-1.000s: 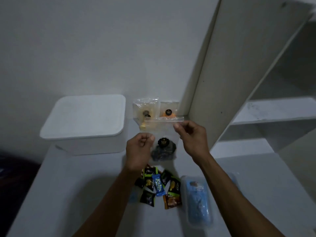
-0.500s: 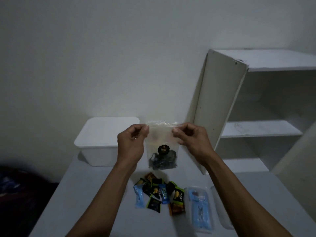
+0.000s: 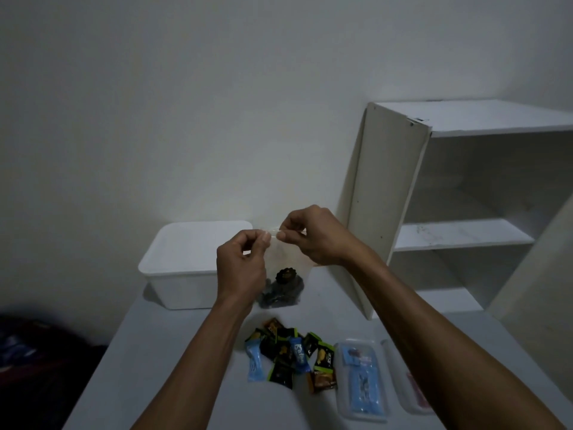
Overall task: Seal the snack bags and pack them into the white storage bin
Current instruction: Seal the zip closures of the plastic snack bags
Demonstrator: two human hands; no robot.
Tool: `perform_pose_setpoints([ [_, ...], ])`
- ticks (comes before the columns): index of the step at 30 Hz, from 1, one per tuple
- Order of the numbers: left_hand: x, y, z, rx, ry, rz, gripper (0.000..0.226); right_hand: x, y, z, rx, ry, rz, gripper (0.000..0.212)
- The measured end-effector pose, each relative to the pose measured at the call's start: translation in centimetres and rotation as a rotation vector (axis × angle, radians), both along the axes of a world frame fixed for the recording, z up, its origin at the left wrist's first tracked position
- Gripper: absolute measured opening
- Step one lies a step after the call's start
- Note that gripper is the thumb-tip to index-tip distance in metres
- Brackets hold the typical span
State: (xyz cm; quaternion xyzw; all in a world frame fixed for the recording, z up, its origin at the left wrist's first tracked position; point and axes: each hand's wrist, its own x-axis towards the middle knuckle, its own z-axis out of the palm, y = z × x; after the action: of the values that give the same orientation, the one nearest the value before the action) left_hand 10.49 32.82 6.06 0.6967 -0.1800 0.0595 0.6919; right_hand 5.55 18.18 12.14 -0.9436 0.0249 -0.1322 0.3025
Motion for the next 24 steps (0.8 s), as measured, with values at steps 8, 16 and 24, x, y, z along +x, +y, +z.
perform_pose_setpoints([
  [8,-0.5,1.7,0.8,-0.017,-0.001,-0.009,0.010,0.0,2.1,0.2,-0.071,-0.024,-0.026,0.011],
  [16,-0.3,3.4,1.5,-0.015,-0.021,-0.034,0.012,-0.7,2.6,1.3,-0.076,0.008,0.055,0.017],
  [24,0.1,4.1,0.6,0.029,-0.012,-0.116,0.008,-0.6,3.2,0.7,-0.077,-0.005,0.041,0.012],
])
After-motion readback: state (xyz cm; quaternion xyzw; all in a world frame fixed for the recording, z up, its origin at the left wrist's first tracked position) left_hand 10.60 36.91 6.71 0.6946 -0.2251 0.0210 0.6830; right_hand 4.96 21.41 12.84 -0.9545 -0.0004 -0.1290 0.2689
